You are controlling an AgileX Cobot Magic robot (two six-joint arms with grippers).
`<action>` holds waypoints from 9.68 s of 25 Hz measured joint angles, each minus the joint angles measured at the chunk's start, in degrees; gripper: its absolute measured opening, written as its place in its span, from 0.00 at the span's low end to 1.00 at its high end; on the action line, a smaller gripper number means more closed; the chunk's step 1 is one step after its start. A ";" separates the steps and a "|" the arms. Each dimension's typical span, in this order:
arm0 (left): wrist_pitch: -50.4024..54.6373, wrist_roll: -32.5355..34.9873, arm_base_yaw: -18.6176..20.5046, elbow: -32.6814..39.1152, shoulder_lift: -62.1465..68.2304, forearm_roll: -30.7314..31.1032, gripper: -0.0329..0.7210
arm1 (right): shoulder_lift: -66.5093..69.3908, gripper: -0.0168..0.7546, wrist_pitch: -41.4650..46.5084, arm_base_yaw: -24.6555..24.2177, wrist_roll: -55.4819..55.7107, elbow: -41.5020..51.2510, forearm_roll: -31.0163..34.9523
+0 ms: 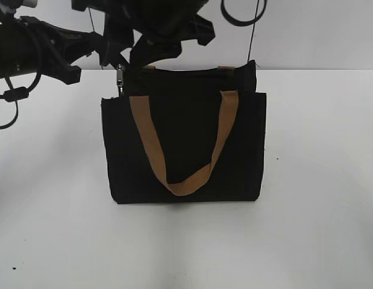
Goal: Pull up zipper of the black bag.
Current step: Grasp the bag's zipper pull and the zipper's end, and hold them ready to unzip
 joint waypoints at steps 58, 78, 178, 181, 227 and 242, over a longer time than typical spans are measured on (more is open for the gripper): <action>-3.11 -2.25 0.00 -0.30 0.05 2.00 0.08 | 12.99 0.06 -6.76 0.12 20.57 -2.75 -4.66; -1.19 -2.44 0.00 0.87 0.05 2.16 0.08 | 7.01 0.00 2.35 0.01 4.02 -2.66 -2.20; -2.89 -5.59 -0.05 1.04 -1.61 1.99 0.08 | 7.58 0.00 -5.77 4.02 14.04 -2.64 -14.00; -2.46 -6.63 -0.11 1.04 -1.61 2.28 0.08 | 7.24 0.00 -2.09 3.79 11.56 -2.64 -13.51; 8.46 -12.69 -0.30 3.15 -8.40 5.73 0.08 | 5.08 0.38 1.64 -2.47 -14.14 -2.69 -5.01; 8.14 -12.76 -0.30 3.15 -8.45 5.73 0.08 | 10.06 0.36 -1.62 -2.47 -12.21 -2.64 -8.97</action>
